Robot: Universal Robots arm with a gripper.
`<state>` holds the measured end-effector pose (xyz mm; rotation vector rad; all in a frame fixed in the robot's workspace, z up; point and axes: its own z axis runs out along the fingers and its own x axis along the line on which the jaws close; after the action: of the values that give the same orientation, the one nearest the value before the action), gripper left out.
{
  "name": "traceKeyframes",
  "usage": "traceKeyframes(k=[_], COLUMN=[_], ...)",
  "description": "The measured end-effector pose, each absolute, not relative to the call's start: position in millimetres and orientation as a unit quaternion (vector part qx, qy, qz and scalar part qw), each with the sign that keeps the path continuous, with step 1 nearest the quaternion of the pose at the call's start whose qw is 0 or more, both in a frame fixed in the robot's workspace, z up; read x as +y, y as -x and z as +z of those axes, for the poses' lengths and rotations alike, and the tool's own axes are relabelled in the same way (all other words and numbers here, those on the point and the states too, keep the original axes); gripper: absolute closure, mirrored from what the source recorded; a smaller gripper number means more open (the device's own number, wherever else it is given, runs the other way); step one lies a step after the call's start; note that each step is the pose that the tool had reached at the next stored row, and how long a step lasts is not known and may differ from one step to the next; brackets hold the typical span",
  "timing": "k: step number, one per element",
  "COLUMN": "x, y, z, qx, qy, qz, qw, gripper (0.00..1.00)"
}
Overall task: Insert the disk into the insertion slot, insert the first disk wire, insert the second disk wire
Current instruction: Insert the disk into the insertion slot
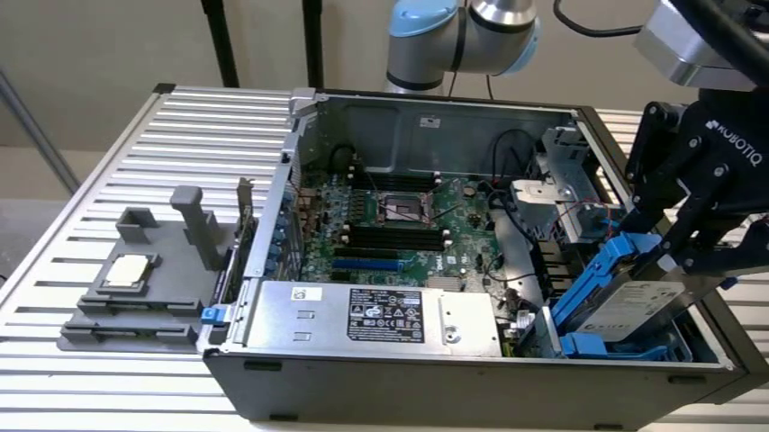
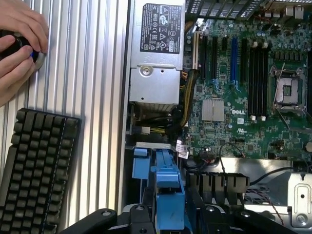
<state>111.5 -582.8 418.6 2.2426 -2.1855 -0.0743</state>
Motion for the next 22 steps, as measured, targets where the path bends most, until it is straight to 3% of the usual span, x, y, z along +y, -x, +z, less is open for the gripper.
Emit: traceKeyframes(k=[10, 12, 22], x=[-583, -583, -583], y=[-112, -111, -111], z=[402, 401, 402], qx=[-0.698, -0.698, -0.698], qy=[-0.716, -0.716, -0.716], qz=[-0.022, -0.022, -0.018], qw=[0.002, 0.002, -0.002], gripper=[0.60, 0.68, 0.68])
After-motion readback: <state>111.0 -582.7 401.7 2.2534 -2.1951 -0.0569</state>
